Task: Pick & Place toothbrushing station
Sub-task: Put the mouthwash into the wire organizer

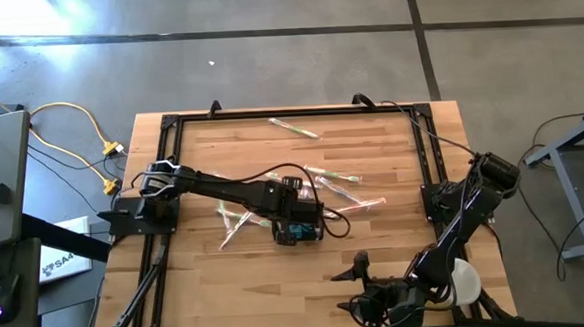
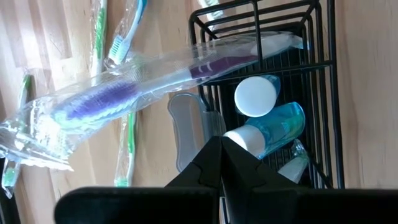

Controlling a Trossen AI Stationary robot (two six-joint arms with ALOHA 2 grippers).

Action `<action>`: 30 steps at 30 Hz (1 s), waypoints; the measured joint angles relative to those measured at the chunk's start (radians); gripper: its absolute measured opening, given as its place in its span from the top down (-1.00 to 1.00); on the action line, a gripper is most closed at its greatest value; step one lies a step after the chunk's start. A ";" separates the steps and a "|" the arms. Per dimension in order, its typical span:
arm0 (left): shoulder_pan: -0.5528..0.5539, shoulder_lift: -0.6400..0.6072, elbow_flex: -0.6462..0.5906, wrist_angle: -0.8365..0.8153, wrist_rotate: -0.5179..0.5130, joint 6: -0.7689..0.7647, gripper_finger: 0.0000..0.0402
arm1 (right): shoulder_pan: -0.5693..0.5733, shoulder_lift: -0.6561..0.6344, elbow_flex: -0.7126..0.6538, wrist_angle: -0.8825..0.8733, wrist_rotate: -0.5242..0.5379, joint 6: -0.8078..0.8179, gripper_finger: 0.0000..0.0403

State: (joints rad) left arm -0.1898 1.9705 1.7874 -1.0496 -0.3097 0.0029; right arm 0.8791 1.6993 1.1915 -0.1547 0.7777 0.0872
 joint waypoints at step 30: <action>0.000 0.000 -0.079 0.037 -0.020 -0.060 1.00 | 0.003 -0.001 0.000 -0.018 -0.002 0.026 -0.53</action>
State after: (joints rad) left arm -0.1902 1.9705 1.7087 -1.0123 -0.3294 -0.0570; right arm 0.8822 1.6988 1.1912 -0.1730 0.7757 0.1127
